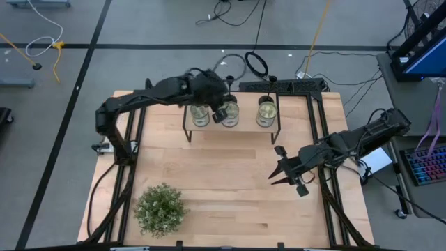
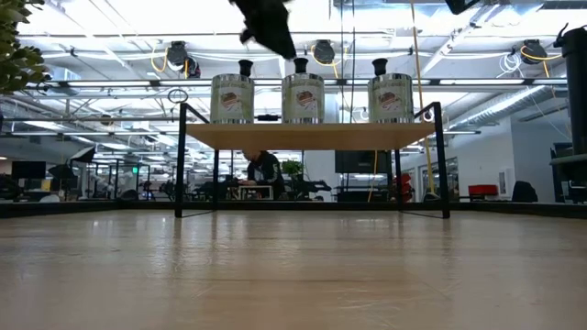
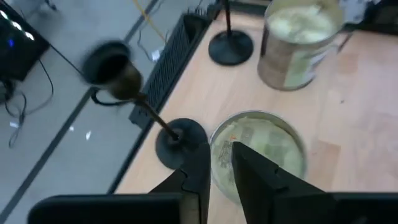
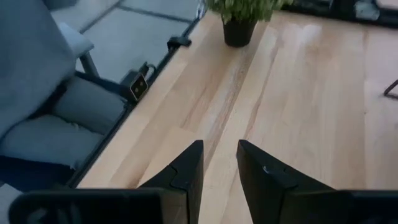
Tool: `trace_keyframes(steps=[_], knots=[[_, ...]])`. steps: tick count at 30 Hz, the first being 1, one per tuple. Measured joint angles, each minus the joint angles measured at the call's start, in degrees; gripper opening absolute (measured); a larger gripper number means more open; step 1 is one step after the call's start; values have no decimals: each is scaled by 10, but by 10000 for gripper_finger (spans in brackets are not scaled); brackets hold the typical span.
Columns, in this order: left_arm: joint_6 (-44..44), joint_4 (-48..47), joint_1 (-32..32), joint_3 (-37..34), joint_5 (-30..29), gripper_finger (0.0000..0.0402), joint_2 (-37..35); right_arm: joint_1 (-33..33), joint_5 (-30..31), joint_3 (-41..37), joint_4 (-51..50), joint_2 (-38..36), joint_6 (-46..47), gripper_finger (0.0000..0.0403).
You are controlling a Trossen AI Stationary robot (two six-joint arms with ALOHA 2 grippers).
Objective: Pick & Place candle stick holders
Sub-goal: Return to Home Position
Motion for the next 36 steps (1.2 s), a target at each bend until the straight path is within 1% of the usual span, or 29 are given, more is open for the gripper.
trace_keyframes(steps=[4,6,9,11,13,15,18,20,22,26,28,31,36], knots=[[30,-30,-16,0,5,55,-67,-2,4,0,-19,-48,-21,91],[35,-55,-29,0,15,44,-103,-2,25,-7,-13,-76,-38,91],[9,-81,-51,-17,18,23,-158,-2,73,-54,30,-127,-45,91],[20,-77,-69,-46,17,9,-201,-3,93,-100,65,-163,-45,91],[48,-68,-85,-93,16,4,-252,-3,97,-151,94,-200,-41,91],[63,-52,-100,-157,23,10,-308,-2,104,-201,137,-235,-37,91],[96,-11,-114,-277,60,26,-397,-3,106,-264,189,-283,-33,91],[106,34,-121,-360,99,34,-458,-3,105,-292,198,-313,-36,91],[110,76,-124,-437,126,36,-520,-3,122,-311,197,-343,-41,91],[100,165,-124,-568,131,34,-634,-3,173,-344,198,-396,-42,91],[101,181,-124,-615,132,30,-688,-3,178,-358,198,-419,-41,91],[102,185,-124,-666,140,21,-763,-3,178,-381,198,-452,-31,91],[116,220,-124,-736,184,4,-867,-3,180,-418,201,-495,-29,91]])
